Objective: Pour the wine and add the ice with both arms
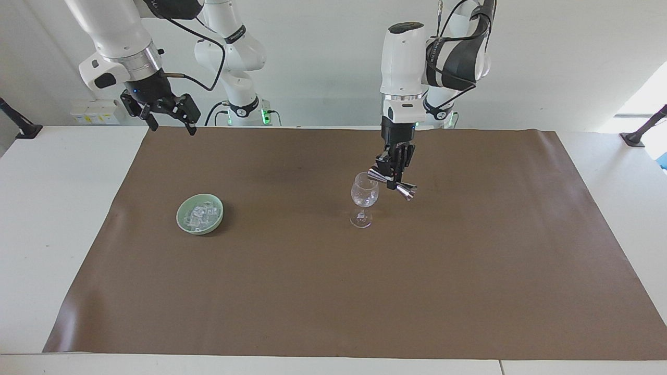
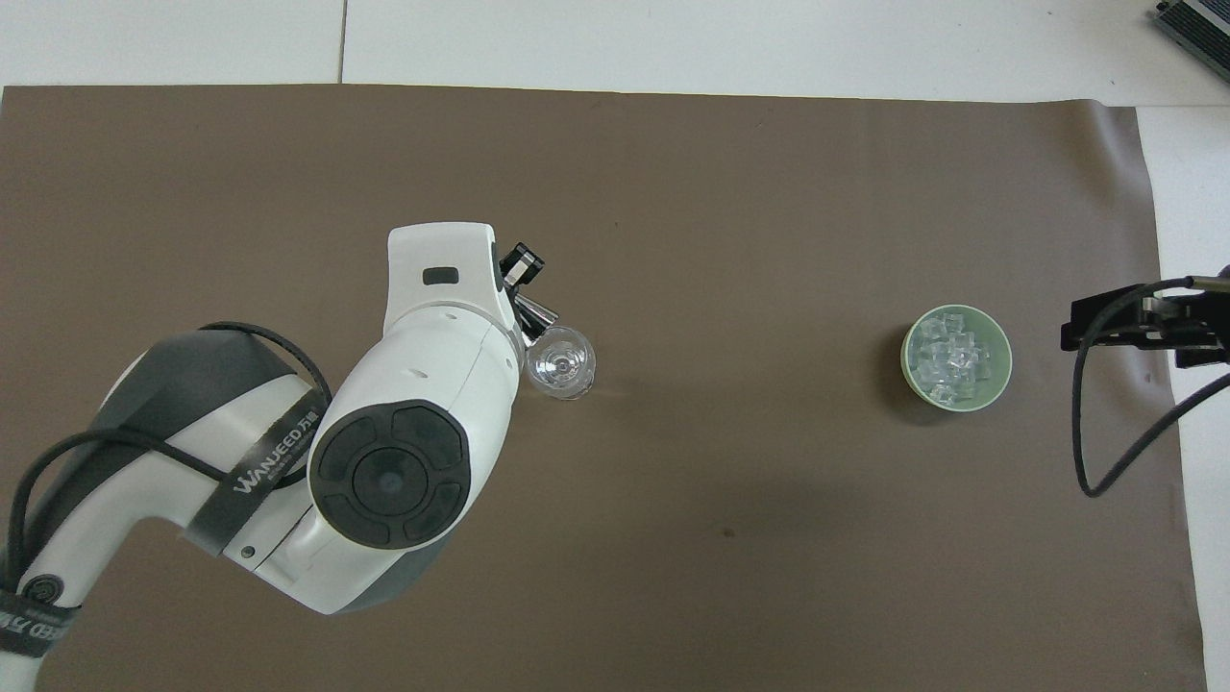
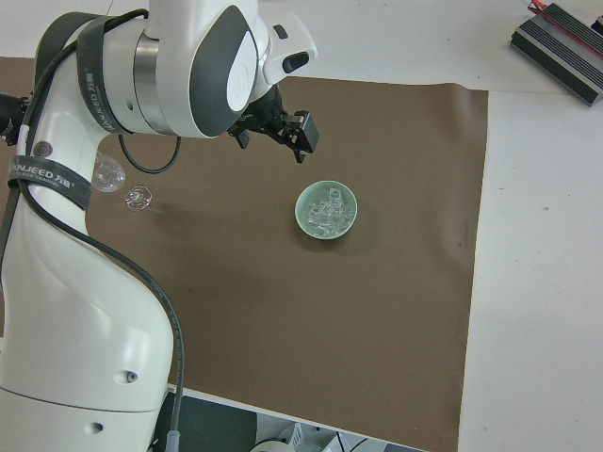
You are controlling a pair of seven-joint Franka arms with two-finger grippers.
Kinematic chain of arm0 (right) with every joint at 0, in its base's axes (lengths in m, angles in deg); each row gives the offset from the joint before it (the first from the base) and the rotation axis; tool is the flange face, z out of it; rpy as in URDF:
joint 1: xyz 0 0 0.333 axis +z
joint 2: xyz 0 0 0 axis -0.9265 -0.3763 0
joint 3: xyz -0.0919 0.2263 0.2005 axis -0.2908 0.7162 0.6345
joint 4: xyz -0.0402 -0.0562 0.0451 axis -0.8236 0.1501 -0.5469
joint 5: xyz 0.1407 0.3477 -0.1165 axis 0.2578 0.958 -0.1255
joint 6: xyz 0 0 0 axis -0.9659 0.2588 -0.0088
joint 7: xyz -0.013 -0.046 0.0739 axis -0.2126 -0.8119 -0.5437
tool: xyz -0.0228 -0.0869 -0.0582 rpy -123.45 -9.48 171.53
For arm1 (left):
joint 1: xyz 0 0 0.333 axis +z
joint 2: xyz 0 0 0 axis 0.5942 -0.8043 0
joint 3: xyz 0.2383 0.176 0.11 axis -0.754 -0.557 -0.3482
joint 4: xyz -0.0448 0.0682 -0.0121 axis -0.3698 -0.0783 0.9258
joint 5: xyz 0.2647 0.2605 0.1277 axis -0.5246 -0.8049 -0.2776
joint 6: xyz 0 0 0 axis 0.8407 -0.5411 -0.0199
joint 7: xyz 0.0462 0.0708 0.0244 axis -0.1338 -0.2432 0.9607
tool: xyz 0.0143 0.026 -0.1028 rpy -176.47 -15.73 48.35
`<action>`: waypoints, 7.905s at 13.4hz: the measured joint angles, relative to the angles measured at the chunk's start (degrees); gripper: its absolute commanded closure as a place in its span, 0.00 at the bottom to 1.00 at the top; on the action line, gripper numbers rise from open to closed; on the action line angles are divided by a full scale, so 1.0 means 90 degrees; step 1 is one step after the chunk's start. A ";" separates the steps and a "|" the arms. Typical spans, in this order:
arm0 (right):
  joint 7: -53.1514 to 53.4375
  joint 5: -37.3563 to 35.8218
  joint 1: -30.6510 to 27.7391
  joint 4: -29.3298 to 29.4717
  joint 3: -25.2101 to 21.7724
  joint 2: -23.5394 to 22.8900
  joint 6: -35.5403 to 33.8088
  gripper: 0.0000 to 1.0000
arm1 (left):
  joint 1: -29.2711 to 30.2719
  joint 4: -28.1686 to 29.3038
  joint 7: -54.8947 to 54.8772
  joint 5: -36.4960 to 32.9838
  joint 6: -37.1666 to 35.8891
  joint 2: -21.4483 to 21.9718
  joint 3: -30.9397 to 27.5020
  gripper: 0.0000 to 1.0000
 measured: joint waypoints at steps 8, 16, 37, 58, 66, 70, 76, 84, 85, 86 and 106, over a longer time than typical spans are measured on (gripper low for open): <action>0.0000 0.0000 0.0000 0.0000 0.0000 0.0000 0.0000 0.00 | 0.0040 -0.0002 0.0276 0.0415 0.0198 -0.0010 -0.0042 1.00; 0.0000 0.0000 0.0000 0.0000 0.0000 0.0000 0.0000 0.00 | 0.1100 0.0006 -0.2240 0.3665 -0.0083 0.0157 -0.0122 1.00; 0.0000 0.0000 0.0000 0.0000 0.0000 0.0000 0.0000 0.00 | 0.4851 0.1880 -0.4294 1.1918 -0.2014 0.0245 -0.0161 1.00; 0.0000 0.0000 0.0000 0.0000 0.0000 0.0000 0.0000 0.00 | 0.6216 0.2683 -0.6774 1.2634 -0.3279 -0.0907 -0.0150 1.00; 0.0000 0.0000 0.0000 0.0000 0.0000 0.0000 0.0000 0.00 | 0.6176 0.2686 -0.7212 1.2751 -0.3224 -0.1125 -0.0072 1.00; 0.0000 0.0000 0.0000 0.0000 0.0000 0.0000 0.0000 0.00 | 0.6040 0.2693 -0.7227 1.2789 -0.2919 -0.1244 -0.0050 1.00; 0.0000 0.0000 0.0000 0.0000 0.0000 0.0000 0.0000 0.00 | 0.6030 0.2710 -0.7386 1.2806 -0.2860 -0.1572 -0.0063 1.00; 0.0000 0.0000 0.0000 0.0000 0.0000 0.0000 0.0000 0.00 | 0.6039 0.2704 -0.7421 1.2837 -0.2769 -0.1662 -0.0096 0.00; 0.0000 0.0000 0.0000 0.0000 0.0000 0.0000 0.0000 0.00 | 0.6040 0.2698 -0.7421 1.2841 -0.2768 -0.1662 -0.0100 0.00; 0.0000 0.0000 0.0000 0.0000 0.0000 0.0000 0.0000 0.00 | 0.6043 0.2692 -0.7420 1.2843 -0.2768 -0.1662 -0.0103 0.00; 0.0000 0.0000 0.0000 0.0000 0.0000 0.0000 0.0000 0.00 | 0.6349 0.1182 -0.7735 0.9505 -0.2208 -0.1617 -0.0322 0.00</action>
